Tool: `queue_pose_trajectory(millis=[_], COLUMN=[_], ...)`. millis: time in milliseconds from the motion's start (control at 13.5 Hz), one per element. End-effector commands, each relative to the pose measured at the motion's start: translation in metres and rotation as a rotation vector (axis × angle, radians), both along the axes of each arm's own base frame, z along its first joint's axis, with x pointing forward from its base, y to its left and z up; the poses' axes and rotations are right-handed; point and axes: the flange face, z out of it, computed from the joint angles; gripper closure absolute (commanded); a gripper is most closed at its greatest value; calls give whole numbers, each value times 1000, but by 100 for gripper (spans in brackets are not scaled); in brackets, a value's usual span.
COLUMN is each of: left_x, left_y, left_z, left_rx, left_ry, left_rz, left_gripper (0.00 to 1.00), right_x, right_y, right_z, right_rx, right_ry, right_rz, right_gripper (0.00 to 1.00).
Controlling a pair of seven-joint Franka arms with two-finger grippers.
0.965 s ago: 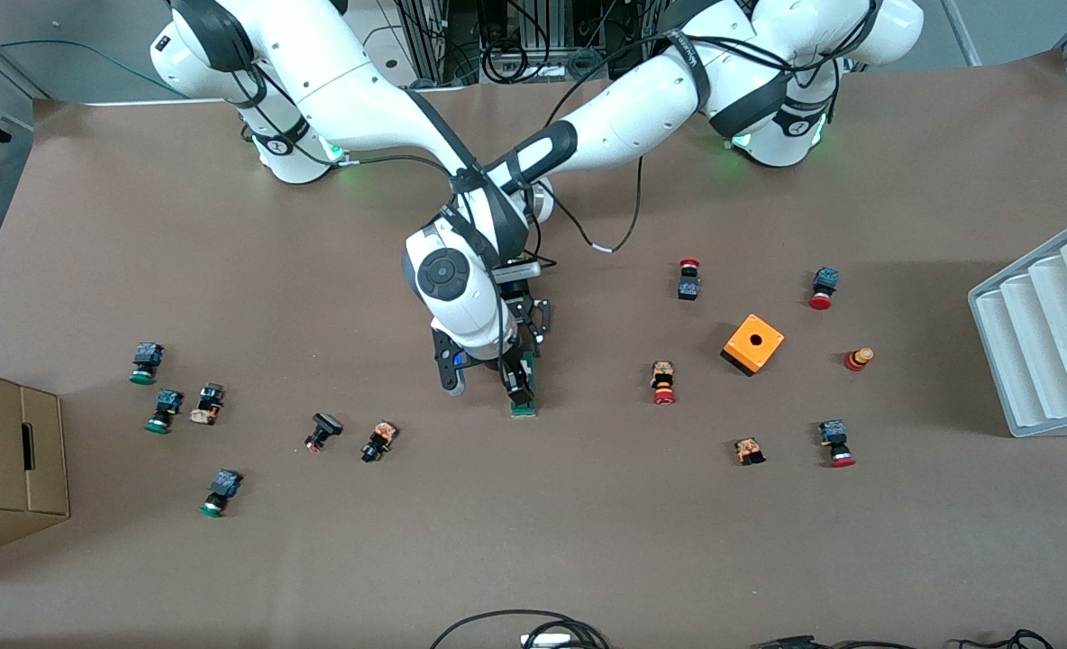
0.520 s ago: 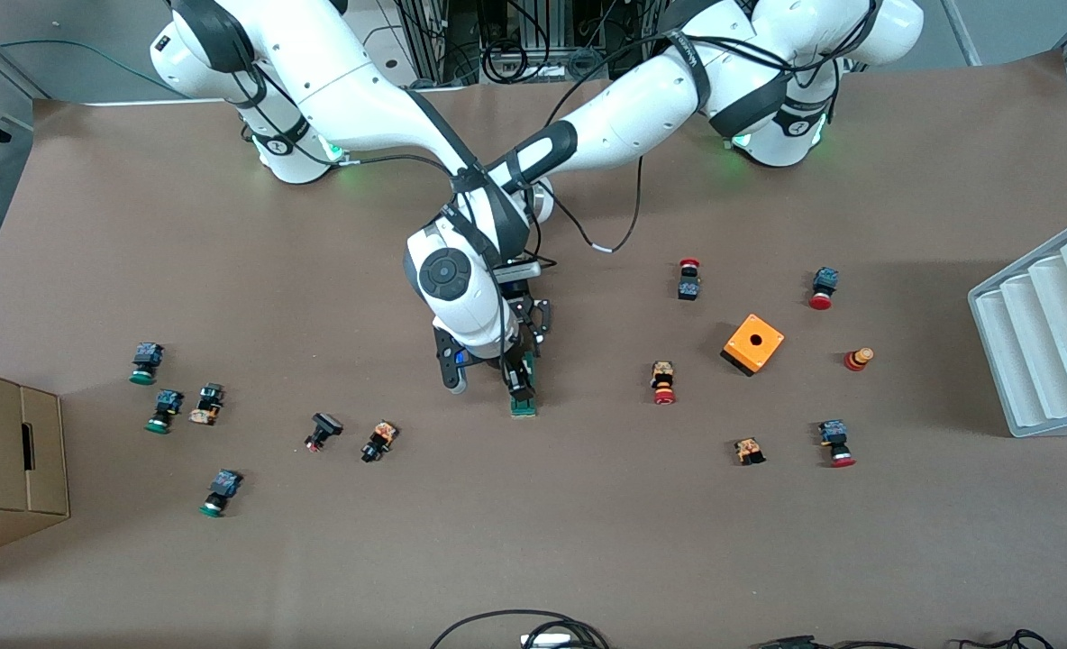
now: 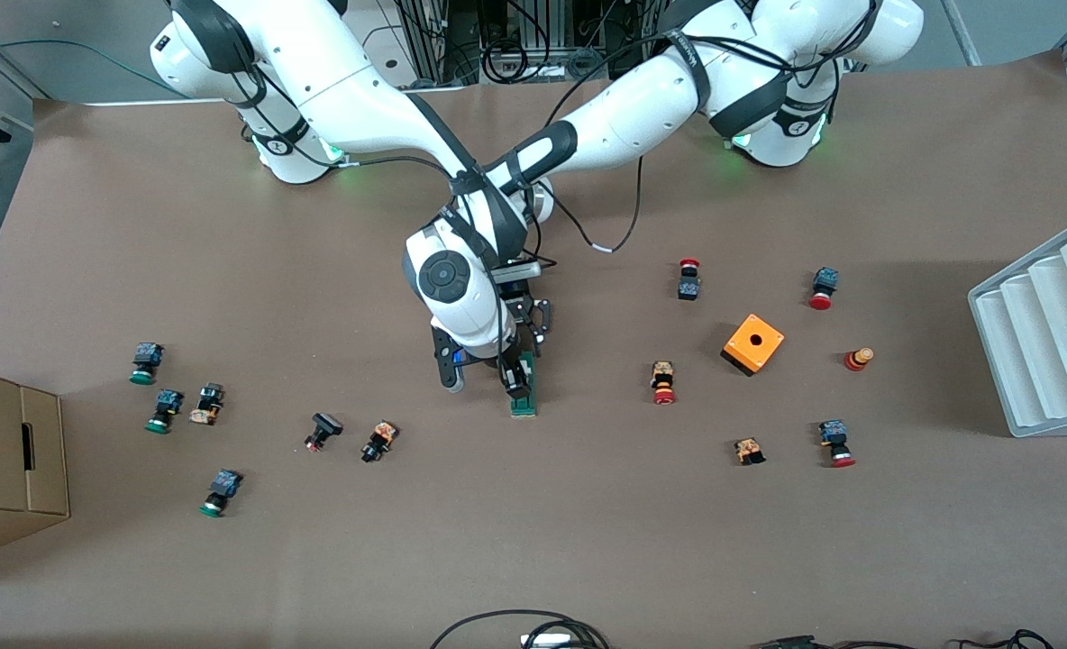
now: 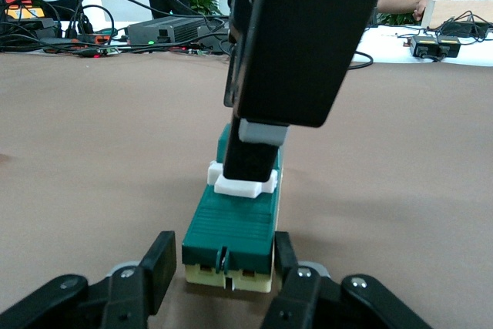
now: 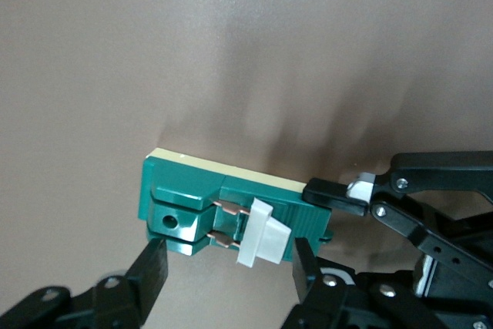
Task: Close load switch with both arms
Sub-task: 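Press the white lever with the right gripper while the left gripper holds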
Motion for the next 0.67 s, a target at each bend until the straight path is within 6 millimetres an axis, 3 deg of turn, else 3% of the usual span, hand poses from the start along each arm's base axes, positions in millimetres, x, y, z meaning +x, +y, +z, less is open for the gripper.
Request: queue_pose_trajectory(millis=[0, 297, 594], left_x=[-2, -1, -2], left_y=[2, 3, 2], left_z=[6, 6, 6], left_rx=[13, 13, 16], left_ry=[1, 1, 2], left_rz=[1, 3, 1], left_gripper=[40, 40, 40], right_x=[-3, -16, -21], right_y=[-4, -3, 0], right_z=[-2, -7, -6], right_rx=[18, 21, 23], right_ry=[7, 3, 8], right_rz=[-15, -4, -1], right_gripper=[27, 36, 36])
